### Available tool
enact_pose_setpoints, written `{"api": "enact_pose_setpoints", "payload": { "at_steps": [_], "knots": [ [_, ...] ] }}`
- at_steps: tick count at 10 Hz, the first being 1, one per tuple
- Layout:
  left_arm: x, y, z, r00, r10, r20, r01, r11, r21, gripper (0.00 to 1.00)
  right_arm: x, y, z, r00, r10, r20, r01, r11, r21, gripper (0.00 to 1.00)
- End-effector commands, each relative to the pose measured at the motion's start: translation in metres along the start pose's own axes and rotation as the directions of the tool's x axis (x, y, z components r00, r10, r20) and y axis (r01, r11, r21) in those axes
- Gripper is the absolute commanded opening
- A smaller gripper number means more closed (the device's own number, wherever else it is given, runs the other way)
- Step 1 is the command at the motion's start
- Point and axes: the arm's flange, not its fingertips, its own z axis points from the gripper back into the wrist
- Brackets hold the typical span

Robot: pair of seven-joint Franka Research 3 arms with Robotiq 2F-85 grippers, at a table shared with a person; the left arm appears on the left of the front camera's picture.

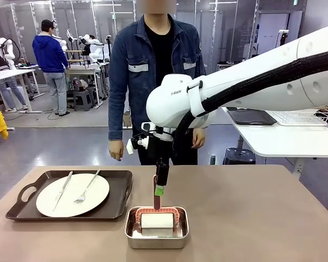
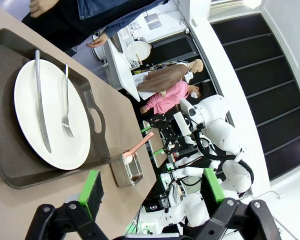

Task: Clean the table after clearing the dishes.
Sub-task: Place the Lint Roller back on top of the Airtight Container.

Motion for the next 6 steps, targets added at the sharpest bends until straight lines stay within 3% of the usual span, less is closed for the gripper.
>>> {"api": "enact_pose_setpoints", "payload": {
  "at_steps": [1,6],
  "knots": [
    [-0.0014,-0.0011,0.0042,1.000,-0.015,-0.011,0.015,1.000,-0.010,1.00,0.0006,0.0005,-0.0024,1.000,0.001,-0.002,-0.001,1.000,0.004,1.00],
    [-0.0014,-0.0011,0.0042,1.000,-0.015,-0.011,0.015,1.000,-0.010,1.00,0.0006,0.0005,-0.0024,1.000,0.001,-0.002,-0.001,1.000,0.004,1.00]
  ]
}}
